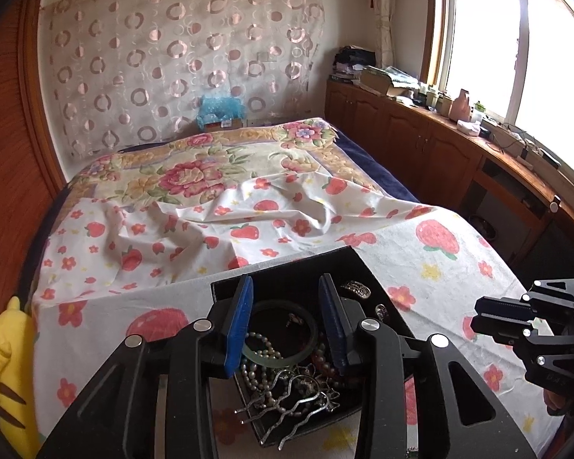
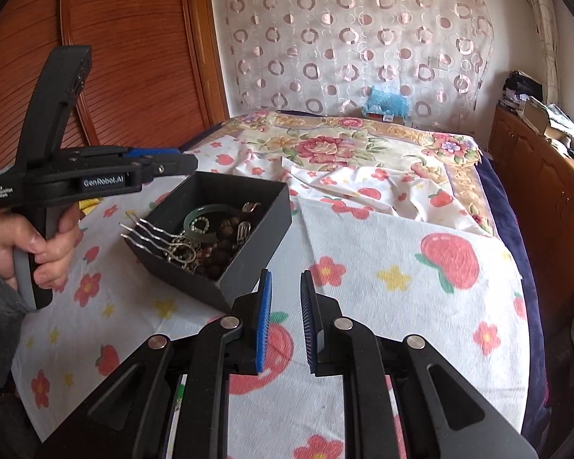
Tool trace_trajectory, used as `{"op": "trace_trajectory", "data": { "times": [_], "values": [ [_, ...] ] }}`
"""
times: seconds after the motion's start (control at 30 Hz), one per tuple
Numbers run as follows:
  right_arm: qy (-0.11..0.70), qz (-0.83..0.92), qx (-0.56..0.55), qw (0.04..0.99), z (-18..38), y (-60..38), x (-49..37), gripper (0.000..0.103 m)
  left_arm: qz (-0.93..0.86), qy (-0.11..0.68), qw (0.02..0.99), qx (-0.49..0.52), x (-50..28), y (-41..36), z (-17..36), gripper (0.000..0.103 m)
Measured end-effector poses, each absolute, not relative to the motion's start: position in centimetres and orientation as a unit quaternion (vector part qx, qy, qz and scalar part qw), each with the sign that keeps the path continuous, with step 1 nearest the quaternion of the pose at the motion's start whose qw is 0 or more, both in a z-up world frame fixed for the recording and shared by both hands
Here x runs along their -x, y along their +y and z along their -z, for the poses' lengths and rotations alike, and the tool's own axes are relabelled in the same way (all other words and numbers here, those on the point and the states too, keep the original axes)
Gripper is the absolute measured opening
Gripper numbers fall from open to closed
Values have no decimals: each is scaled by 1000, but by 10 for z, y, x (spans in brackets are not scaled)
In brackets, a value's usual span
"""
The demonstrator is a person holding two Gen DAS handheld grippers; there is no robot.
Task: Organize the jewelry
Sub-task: 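Grasp the green-pendant keychain with the right gripper and lift it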
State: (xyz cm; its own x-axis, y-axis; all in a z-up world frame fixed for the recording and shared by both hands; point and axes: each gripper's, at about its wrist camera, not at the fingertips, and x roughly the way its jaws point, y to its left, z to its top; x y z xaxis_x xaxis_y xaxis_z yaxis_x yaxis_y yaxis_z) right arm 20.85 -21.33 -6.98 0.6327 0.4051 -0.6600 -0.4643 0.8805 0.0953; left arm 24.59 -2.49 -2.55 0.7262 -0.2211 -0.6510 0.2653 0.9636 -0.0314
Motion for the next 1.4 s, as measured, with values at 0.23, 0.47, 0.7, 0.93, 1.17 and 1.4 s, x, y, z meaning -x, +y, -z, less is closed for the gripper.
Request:
{"op": "trace_trajectory", "data": {
  "times": [0.23,0.47,0.7,0.93,1.17,1.4],
  "values": [
    [368,-258,51,892,82,-205,-186,18,133,336,932,-31,-213,-24,25,69],
    [388,-278,67,876,103,-192,-167,25,131,331,934,-33,-173,-22,34,90],
    [407,-298,88,859,120,-177,-153,25,127,352,927,-26,-147,-10,52,90],
    [415,-312,101,849,121,-167,-148,25,117,367,923,-18,-135,0,64,90],
    [420,-319,113,842,126,-161,-145,28,114,373,921,-16,-131,2,70,90],
    [408,-314,145,845,126,-153,-140,21,118,378,918,-17,-127,-3,73,90]
  ]
}}
